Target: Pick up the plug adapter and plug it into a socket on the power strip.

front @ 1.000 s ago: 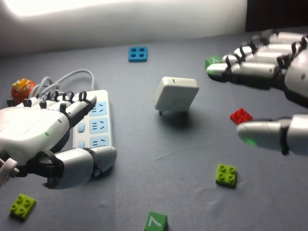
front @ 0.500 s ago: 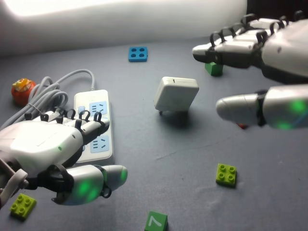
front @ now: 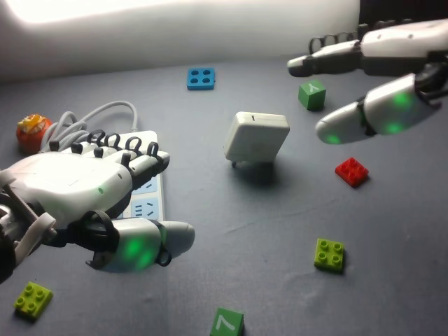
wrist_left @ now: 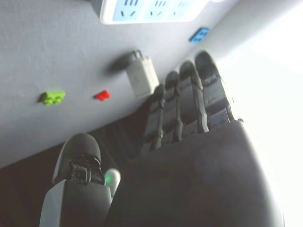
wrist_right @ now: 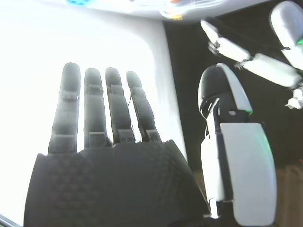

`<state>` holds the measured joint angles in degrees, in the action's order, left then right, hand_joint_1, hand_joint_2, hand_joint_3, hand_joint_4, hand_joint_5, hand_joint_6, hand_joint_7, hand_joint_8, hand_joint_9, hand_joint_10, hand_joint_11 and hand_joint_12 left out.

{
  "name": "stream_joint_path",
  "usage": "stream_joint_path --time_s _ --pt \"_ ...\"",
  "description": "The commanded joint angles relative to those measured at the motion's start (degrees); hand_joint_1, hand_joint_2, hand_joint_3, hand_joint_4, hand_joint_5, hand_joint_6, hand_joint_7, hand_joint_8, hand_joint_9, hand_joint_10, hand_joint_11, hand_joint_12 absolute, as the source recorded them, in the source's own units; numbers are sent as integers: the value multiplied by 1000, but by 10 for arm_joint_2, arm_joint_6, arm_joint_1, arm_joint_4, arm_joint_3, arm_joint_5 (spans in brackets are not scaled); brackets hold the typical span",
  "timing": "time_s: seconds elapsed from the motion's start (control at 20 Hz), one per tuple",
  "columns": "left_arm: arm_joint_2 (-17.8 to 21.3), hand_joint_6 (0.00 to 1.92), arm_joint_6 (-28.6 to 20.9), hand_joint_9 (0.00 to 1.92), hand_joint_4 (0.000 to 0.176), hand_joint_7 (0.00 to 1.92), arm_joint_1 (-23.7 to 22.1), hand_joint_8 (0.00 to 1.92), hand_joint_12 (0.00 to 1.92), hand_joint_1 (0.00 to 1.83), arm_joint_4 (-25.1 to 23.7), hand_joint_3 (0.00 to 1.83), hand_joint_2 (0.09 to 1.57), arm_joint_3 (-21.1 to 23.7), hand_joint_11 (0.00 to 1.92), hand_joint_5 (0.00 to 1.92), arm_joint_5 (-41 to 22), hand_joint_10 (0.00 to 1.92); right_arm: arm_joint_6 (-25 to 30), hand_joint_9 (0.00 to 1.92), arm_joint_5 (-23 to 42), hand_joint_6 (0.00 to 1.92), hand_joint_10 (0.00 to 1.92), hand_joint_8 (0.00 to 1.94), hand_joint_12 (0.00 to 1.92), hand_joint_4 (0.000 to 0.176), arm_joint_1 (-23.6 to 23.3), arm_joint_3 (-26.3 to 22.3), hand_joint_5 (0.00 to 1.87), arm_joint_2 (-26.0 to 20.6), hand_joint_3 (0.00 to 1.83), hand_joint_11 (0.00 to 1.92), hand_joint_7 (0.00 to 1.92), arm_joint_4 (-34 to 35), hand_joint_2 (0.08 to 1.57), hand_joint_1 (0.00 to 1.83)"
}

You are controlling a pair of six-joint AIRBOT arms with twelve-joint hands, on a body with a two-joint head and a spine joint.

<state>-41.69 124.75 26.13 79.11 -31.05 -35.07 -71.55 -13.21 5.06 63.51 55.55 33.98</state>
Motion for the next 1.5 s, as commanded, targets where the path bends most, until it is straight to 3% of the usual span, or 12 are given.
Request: stream_joint_path --time_s 0.0,0.1,0.25,0.3,0.55,0.9,1.05,1.45 --pt "2 0 2 1 0 13 -6 0 0 0 -25 0 1227 -2 0 0 -24 0 7 3 32 0 0 0 144 0 -10 6 51 0 0 0 13 11 994 681" --pt "0 1 2 2 0 13 3 3 0 0 -16 0 1217 -2 0 2 -28 1 16 0 13 0 0 0 26 0 -16 43 31 32 0 0 0 11 894 863" --pt "-10 0 2 0 0 0 24 0 0 0 -3 0 1207 -6 0 0 -36 0 38 0 -5 0 0 0 0 0 -18 92 0 79 0 0 0 11 871 1018" --pt "-16 0 1 0 0 0 37 0 0 0 12 0 1206 -12 0 0 -27 0 48 0 -12 0 0 0 0 0 -17 122 0 107 0 0 0 11 869 1029" --pt "-31 0 -25 0 0 0 57 0 0 0 12 0 1195 -22 0 0 -29 0 57 0 -19 0 0 0 0 0 -17 184 0 165 0 0 0 12 817 1105" --pt "-58 0 -38 0 0 1 75 0 0 0 12 0 1196 -36 0 0 -45 0 65 0 -45 0 0 0 10 0 -2 296 0 261 1 20 0 -8 889 1184" --pt "-71 0 -41 0 0 0 78 0 0 0 12 0 1198 -43 0 0 -56 0 77 0 -46 0 0 0 16 0 10 325 0 287 8 28 0 -8 907 1237" --pt "-95 3 -53 0 0 12 84 4 0 0 12 0 1211 -65 0 9 -63 0 77 0 -41 0 0 0 25 0 28 343 0 318 8 22 0 -8 935 1307"
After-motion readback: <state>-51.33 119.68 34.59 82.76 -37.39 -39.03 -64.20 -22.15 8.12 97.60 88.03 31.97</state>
